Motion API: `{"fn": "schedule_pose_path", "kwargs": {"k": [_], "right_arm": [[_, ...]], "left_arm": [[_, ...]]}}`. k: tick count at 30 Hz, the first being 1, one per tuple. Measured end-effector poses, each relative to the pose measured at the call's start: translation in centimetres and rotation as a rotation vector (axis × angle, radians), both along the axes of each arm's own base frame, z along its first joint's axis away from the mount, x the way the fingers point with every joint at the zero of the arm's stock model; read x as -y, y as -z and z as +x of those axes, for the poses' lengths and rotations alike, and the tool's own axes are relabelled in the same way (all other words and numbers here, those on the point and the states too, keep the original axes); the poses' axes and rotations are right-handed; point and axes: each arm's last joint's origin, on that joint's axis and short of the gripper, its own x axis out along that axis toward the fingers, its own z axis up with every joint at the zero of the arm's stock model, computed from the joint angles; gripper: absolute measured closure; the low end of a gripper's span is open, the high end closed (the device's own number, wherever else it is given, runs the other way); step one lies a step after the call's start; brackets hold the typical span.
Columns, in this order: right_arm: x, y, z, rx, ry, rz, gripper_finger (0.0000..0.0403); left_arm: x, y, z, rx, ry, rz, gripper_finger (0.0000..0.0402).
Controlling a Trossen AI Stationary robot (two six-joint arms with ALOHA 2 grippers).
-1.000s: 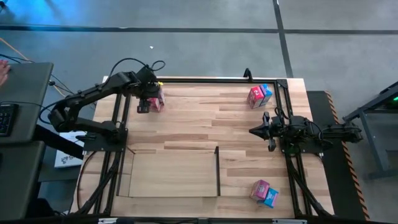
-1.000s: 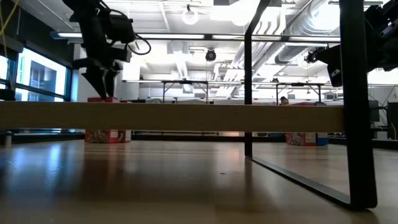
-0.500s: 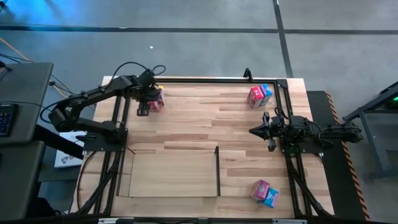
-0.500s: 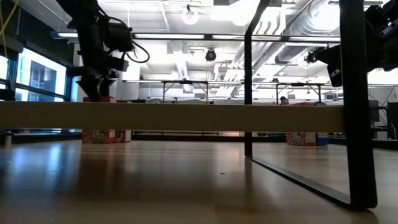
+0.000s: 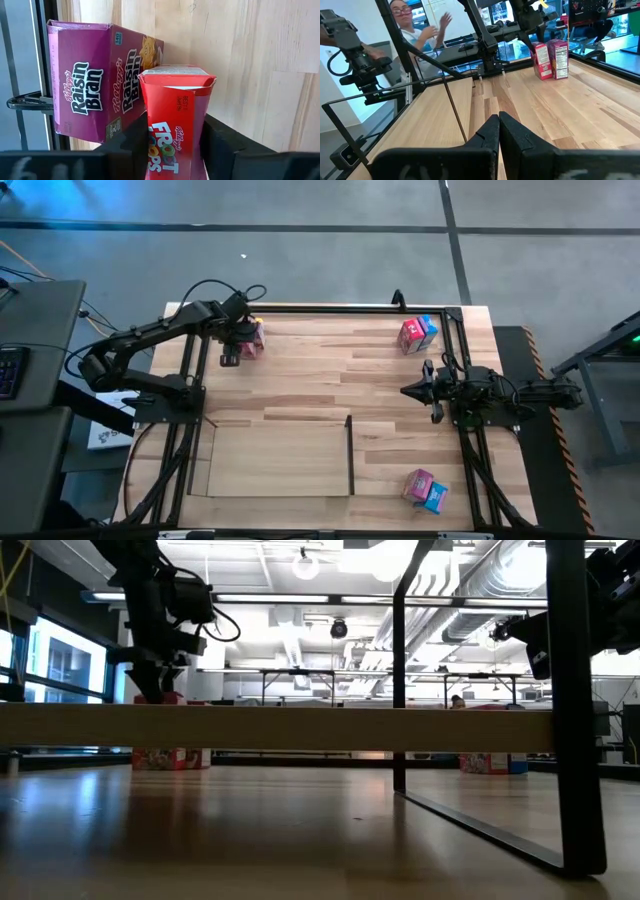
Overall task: Stack cereal on shelf
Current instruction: Put the left red cereal box on the shelf
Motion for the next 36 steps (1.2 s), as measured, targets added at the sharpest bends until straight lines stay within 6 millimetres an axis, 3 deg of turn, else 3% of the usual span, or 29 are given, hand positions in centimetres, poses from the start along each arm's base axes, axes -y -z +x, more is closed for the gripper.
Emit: {"fn": "schedule_pose_path", "kwargs": {"k": [7,21,36], "right_arm": [[0.0,0.0,0.0,0.0,0.0,0.0,0.0402],[0.0,0.0,0.0,0.0,0.0,0.0,0.0402],[0.0,0.0,0.0,0.001,0.0,0.0,0.0402]], "left_arm": [[0.1,-0.4,0.0,0.01,-0.068,-0.023,0.0279],[0.1,-5.0,0.3,0.07,-0.123,-0.053,0.0279],[1.7,-5.2,1.7,0.138,-0.056,-0.14,0.0279]]}}
